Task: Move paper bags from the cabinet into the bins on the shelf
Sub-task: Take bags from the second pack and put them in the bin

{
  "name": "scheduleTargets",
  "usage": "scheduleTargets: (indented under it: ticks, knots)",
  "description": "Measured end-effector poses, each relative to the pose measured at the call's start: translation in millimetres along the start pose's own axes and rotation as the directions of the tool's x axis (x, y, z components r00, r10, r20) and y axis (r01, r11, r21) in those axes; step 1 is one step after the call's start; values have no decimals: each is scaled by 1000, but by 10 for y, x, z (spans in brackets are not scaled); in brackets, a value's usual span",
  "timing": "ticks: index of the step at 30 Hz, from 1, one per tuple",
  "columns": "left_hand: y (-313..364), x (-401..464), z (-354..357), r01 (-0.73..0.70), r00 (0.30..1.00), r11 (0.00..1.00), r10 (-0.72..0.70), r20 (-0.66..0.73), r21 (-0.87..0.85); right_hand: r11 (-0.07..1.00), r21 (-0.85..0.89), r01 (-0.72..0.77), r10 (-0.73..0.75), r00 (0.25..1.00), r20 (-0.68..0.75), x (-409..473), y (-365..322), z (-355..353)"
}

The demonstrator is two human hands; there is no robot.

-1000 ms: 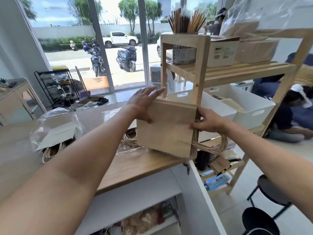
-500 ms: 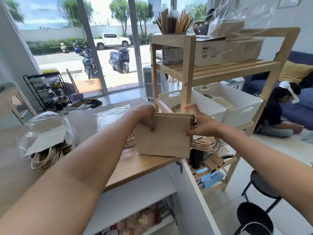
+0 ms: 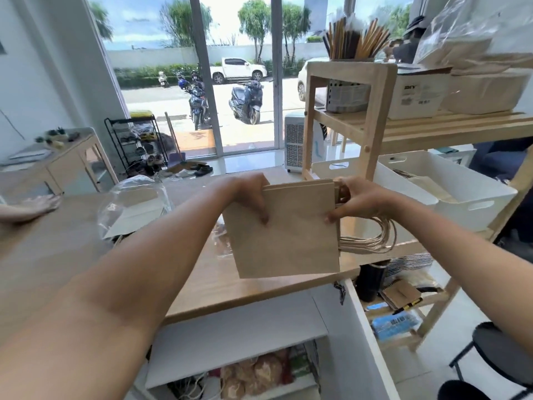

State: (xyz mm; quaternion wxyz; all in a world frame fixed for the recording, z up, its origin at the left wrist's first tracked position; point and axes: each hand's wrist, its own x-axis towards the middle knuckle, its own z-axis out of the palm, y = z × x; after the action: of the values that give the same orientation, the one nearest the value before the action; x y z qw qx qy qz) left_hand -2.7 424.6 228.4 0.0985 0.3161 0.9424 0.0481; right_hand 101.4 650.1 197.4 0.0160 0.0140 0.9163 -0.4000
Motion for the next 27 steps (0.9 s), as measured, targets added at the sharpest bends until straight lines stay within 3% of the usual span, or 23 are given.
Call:
scheduleTargets:
  ticks: [11, 19, 24, 27]
  knots:
    - [-905, -504, 82, 222, 973, 972, -217, -74, 81, 996, -35, 85, -80, 988, 129, 644, -443, 852]
    - [-1075, -474, 149, 202, 979, 978, -201, -34, 46, 971, -156, 179, -150, 971, 185, 744, -666, 878]
    - [-1157, -438, 189, 203, 979, 976, -200, -50, 74, 766, -597, 238, -155, 970, 188, 752, -863, 999]
    - [-1170, -454, 230, 185, 981, 974, -174, -89, 128, 701, -675, 230, -176, 973, 148, 756, -842, 1072]
